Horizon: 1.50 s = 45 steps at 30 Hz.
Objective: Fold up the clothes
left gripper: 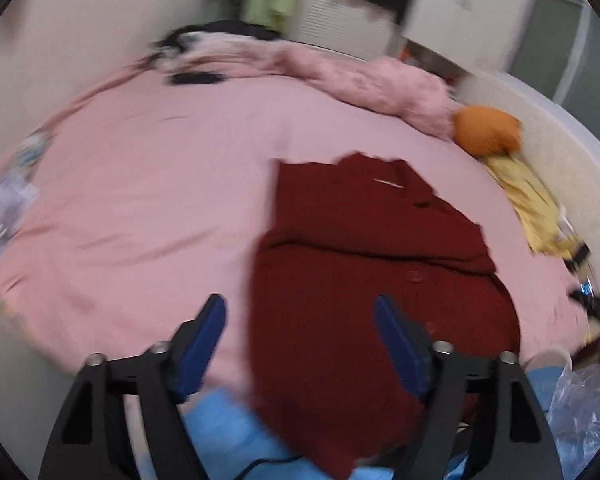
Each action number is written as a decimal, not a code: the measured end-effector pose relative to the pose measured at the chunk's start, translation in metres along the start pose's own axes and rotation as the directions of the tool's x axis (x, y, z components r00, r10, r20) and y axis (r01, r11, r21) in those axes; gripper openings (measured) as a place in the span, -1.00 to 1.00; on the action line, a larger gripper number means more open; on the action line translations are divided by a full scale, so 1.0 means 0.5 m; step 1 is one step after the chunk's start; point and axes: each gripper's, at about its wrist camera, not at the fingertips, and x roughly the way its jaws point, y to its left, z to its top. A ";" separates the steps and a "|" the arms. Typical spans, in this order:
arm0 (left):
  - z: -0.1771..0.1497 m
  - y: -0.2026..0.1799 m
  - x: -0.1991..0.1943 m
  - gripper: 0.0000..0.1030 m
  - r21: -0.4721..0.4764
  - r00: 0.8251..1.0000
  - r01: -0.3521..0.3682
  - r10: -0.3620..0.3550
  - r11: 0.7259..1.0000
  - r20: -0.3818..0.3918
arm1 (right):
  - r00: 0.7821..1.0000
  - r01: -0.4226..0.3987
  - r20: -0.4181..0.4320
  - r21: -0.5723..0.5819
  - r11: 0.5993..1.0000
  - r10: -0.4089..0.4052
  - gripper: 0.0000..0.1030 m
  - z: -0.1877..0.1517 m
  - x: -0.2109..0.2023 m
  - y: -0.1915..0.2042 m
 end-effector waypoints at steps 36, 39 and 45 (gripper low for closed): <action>0.054 -0.762 0.686 0.53 0.692 0.972 0.150 0.024 0.706 -0.235 | 0.974 -0.219 0.061 0.499 0.838 0.218 0.24 -0.083 0.373 -0.007; 0.045 -0.768 0.712 0.56 0.696 0.967 0.158 0.032 0.701 -0.252 | 0.969 -0.239 0.068 0.505 0.829 0.238 0.24 -0.083 0.366 -0.046; 0.108 -0.706 0.680 -0.67 0.545 0.946 0.269 -0.111 0.795 -0.305 | 0.970 -0.237 0.066 0.492 0.838 0.235 0.24 -0.091 0.352 -0.068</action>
